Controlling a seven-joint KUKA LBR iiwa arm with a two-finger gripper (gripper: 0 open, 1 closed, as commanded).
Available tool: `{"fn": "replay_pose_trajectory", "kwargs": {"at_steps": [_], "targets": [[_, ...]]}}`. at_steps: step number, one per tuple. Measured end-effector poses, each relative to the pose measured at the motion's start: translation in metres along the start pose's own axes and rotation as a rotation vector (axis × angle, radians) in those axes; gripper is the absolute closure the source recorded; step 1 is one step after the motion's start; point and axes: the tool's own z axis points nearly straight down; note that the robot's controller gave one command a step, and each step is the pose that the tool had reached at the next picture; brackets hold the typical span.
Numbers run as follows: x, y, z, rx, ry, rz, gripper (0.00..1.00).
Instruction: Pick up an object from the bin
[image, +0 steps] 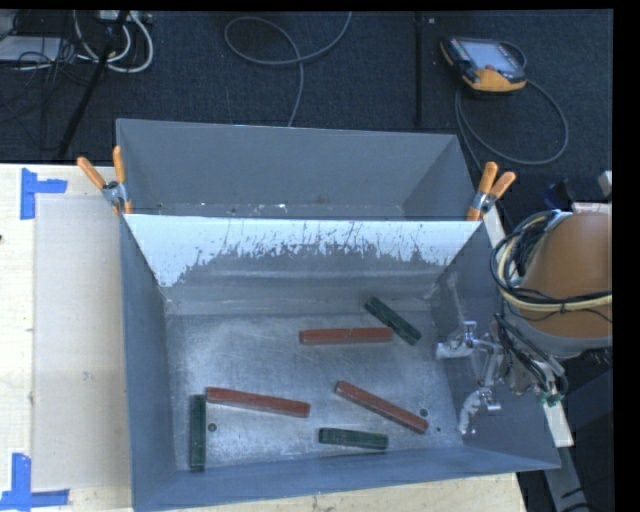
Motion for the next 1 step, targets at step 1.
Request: {"fn": "replay_pose_trajectory", "kwargs": {"at_steps": [1], "targets": [[0.0,0.0,0.0,0.0,0.0,0.0,0.0]]}}
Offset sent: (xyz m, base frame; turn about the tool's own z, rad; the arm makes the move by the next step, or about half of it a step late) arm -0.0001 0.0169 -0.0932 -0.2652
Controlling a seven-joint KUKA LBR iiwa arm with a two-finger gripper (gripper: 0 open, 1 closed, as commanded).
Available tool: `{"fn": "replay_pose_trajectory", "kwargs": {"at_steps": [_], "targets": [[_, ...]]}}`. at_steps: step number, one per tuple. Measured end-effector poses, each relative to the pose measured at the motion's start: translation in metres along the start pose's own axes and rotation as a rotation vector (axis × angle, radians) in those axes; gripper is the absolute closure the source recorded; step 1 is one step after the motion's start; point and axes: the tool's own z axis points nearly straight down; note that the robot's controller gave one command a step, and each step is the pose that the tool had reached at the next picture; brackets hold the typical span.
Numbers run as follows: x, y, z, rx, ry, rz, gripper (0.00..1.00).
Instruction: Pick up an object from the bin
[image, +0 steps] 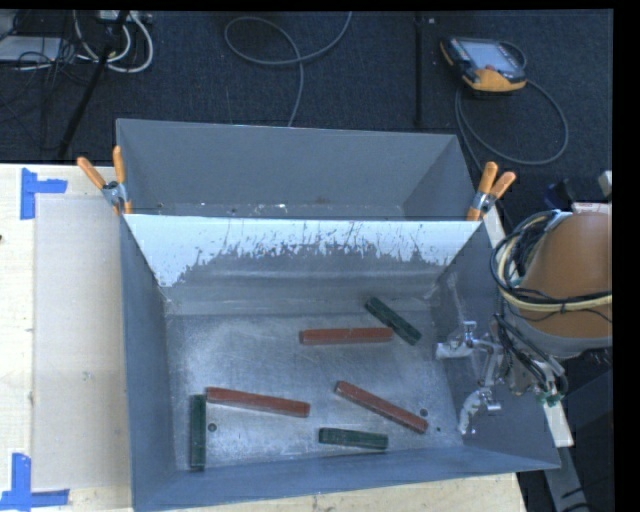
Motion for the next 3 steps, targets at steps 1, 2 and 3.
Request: {"fn": "replay_pose_trajectory", "kwargs": {"at_steps": [1,2,3], "targets": [[-0.0012,0.0134,0.0858,0.004,0.007,-0.263,1.0],[-0.01,0.0178,0.0849,0.005,-0.031,-0.265,0.0],[-0.0096,0.0177,0.085,0.005,-0.029,-0.266,0.0]]}}
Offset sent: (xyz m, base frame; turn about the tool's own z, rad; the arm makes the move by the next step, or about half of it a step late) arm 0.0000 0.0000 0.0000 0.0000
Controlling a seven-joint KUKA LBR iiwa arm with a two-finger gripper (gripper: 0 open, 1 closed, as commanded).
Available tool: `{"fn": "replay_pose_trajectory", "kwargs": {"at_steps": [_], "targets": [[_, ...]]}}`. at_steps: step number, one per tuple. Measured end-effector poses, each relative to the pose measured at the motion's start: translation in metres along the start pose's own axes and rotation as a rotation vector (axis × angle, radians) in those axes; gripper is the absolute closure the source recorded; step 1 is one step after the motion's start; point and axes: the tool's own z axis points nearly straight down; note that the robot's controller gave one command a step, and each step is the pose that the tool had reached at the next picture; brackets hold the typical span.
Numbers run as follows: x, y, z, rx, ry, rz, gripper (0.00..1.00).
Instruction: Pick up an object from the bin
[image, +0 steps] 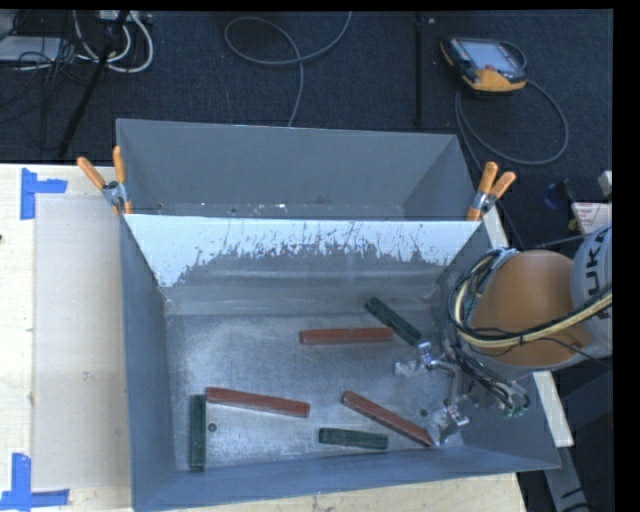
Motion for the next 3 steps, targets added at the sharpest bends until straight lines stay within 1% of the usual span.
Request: {"fn": "replay_pose_trajectory", "kwargs": {"at_steps": [1,2,3], "targets": [[-0.016,0.068,0.001,-0.005,0.044,0.009,1.0],[-0.026,0.07,0.001,-0.001,-0.001,0.009,0.0],[-0.026,0.07,0.001,-0.001,-0.001,0.008,0.0]]}}
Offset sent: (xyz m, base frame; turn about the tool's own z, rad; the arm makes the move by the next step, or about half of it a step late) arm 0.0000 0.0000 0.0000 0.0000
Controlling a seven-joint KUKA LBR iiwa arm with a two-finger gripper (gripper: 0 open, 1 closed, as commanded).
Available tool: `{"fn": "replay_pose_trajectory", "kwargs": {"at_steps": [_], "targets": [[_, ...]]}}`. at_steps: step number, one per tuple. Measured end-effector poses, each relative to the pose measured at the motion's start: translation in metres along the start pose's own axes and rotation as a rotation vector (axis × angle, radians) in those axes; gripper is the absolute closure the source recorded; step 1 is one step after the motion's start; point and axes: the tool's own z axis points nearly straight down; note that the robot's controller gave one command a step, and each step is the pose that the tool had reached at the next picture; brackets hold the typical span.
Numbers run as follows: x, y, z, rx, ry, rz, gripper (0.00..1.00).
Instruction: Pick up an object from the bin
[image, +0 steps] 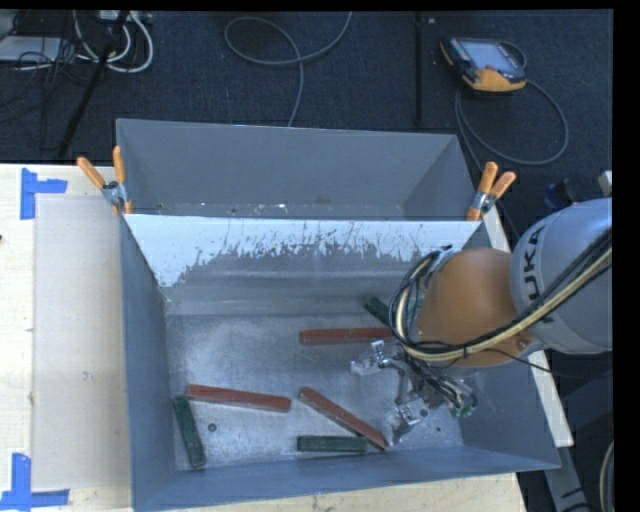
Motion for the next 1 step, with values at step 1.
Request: {"fn": "replay_pose_trajectory", "kwargs": {"at_steps": [1], "targets": [[-0.0107,0.1182,-0.0175,-0.012,0.026,-0.214,1.0]]}}
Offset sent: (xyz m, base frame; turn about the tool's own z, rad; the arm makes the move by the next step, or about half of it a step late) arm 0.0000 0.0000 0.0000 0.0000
